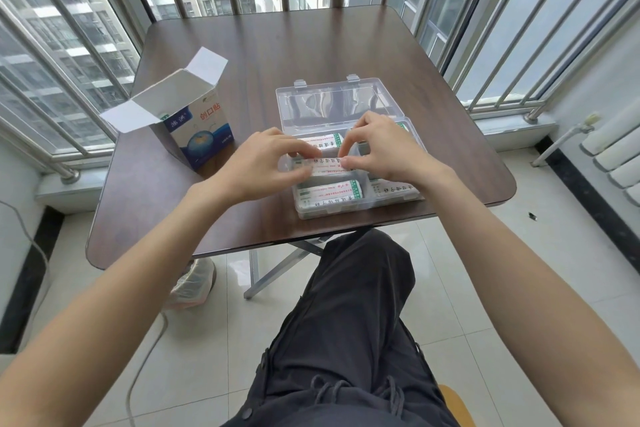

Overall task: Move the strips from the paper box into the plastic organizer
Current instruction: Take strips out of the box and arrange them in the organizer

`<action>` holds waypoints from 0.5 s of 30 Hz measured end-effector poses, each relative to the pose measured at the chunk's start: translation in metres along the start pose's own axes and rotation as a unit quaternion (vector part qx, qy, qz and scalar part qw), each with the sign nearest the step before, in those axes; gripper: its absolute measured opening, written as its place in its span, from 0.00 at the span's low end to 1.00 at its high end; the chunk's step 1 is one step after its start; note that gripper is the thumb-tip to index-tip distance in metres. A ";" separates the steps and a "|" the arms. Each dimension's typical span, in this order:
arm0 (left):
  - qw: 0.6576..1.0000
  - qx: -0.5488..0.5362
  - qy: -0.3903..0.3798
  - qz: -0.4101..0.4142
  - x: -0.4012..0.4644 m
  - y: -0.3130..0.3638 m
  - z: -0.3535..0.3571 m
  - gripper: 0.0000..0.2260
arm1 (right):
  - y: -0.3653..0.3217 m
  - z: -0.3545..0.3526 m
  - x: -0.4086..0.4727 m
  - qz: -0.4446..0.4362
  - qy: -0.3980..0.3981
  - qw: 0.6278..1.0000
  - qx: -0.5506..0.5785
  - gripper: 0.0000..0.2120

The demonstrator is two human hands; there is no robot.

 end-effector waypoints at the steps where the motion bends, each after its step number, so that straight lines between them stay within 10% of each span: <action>1: 1.000 -0.015 -0.003 0.000 -0.002 0.000 -0.002 0.12 | 0.001 -0.001 0.000 0.000 -0.004 1.000 0.004 0.06; 15: 0.997 0.065 0.034 0.013 0.006 -0.002 -0.002 0.08 | -0.007 -0.001 -0.003 0.004 0.039 0.999 -0.006 0.10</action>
Point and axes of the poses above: each hand's wrist, its own x-axis towards the middle knuckle, its own z-axis out of the palm, y = z × x, the point moved 3 cm from there along x, towards the middle knuckle, and after that the axes turned 9 degrees about z, right-handed, at the moved point
